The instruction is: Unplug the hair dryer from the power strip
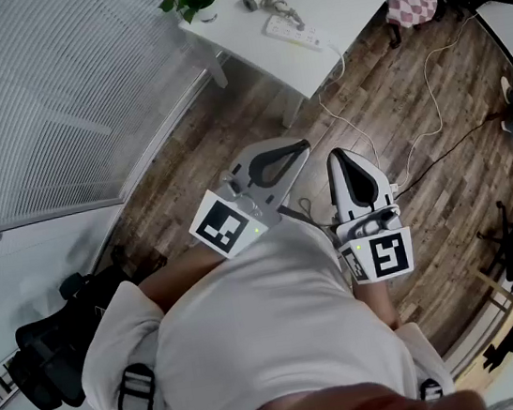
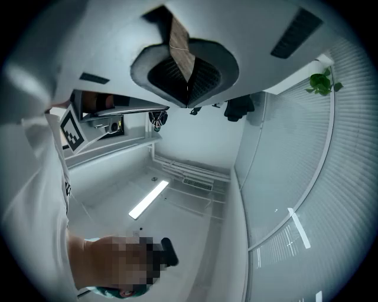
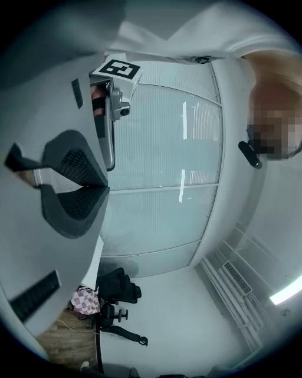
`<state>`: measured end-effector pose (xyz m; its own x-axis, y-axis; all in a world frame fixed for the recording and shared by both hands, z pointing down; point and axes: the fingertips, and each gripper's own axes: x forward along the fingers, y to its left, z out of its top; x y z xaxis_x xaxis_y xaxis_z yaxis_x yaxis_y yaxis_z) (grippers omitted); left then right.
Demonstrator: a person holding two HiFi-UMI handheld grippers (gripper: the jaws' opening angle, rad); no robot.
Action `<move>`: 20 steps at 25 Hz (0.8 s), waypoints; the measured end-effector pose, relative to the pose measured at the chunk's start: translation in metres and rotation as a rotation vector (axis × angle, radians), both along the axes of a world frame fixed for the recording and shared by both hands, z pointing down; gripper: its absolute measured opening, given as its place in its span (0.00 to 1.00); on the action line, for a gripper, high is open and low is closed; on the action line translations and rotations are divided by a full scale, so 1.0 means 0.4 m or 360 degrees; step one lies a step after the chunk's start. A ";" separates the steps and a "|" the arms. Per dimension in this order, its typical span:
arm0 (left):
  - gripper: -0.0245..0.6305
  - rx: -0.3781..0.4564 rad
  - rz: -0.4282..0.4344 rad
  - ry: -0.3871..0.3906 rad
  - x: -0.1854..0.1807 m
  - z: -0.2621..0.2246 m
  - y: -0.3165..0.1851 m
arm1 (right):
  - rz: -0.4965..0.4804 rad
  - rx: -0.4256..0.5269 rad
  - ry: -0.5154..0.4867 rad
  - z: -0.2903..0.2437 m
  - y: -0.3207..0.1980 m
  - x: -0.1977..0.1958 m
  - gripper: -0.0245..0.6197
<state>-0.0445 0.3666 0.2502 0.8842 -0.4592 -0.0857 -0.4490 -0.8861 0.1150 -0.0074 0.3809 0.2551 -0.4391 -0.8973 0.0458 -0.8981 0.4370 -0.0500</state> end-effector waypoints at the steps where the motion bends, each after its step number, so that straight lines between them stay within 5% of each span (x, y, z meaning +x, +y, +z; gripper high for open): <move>1: 0.08 -0.0001 0.0000 0.0004 0.001 -0.001 -0.001 | 0.0002 -0.0003 -0.0001 0.000 -0.002 0.001 0.09; 20: 0.08 -0.0010 -0.0032 -0.0010 0.064 0.005 -0.062 | -0.0021 0.0013 -0.0072 -0.003 -0.058 0.071 0.09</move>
